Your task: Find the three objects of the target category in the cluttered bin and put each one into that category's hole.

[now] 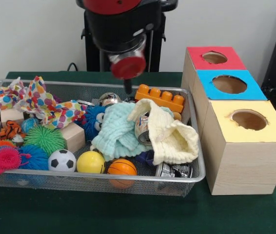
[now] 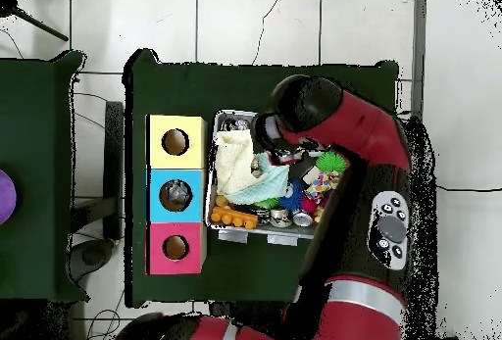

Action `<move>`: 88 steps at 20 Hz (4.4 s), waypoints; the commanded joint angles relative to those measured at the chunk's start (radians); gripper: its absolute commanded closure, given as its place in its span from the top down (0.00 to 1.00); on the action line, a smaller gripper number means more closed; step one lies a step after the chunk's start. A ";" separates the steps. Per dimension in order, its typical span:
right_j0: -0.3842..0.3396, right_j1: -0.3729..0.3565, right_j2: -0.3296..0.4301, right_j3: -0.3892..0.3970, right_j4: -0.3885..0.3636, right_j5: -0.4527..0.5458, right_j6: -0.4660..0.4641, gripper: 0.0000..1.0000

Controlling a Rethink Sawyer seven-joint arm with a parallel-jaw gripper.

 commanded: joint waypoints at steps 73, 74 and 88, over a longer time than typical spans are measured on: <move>-0.279 0.190 0.385 -0.053 -0.322 -0.117 -0.238 0.00; -0.277 0.187 0.383 -0.049 -0.322 -0.120 -0.234 0.00; -0.221 0.099 0.345 0.043 -0.302 -0.141 -0.150 0.00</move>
